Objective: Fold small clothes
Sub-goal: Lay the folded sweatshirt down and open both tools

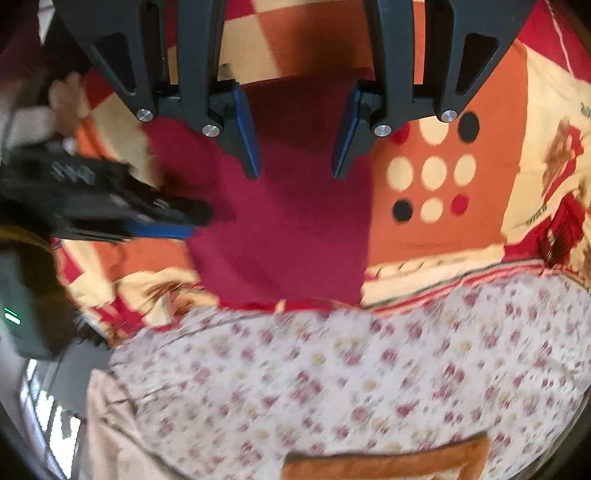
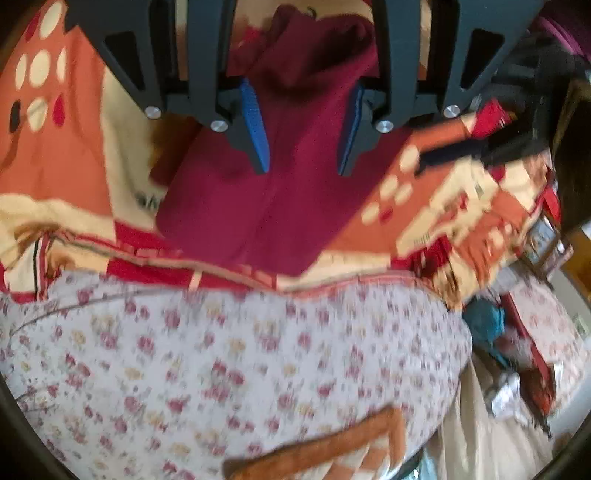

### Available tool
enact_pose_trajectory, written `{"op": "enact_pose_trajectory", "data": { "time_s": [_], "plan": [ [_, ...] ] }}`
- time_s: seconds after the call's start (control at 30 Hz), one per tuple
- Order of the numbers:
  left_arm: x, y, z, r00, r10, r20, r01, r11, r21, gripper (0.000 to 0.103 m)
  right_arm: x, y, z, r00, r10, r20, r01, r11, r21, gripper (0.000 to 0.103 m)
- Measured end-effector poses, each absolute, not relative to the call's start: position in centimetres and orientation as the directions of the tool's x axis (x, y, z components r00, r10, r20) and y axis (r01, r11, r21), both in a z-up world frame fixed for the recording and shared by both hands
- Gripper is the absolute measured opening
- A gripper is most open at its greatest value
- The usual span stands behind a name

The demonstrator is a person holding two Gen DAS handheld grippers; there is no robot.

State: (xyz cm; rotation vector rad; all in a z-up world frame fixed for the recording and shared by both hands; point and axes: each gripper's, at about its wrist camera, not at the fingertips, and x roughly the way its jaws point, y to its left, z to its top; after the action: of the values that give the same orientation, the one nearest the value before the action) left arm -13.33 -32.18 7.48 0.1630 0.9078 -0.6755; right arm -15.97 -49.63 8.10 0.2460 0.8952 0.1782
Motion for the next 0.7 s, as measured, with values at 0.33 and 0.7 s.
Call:
{"op": "enact_pose_trajectory", "data": {
  "time_s": [0.33,0.7],
  "plan": [
    [-14.0,-32.2,4.5,0.463,-0.403,-0.789,0.585,0.808,-0.07,0.018,-20.0,-49.8,3.3,0.577,0.111,-0.809,-0.014,0.992,0.126,0.039],
    [-13.8,-32.1,4.6,0.464,-0.403,-0.789,0.577,0.813,-0.076,0.018,-20.5,-49.8,9.5,0.685,0.108,-0.72,-0.001,0.989,0.148,0.051]
  ]
}}
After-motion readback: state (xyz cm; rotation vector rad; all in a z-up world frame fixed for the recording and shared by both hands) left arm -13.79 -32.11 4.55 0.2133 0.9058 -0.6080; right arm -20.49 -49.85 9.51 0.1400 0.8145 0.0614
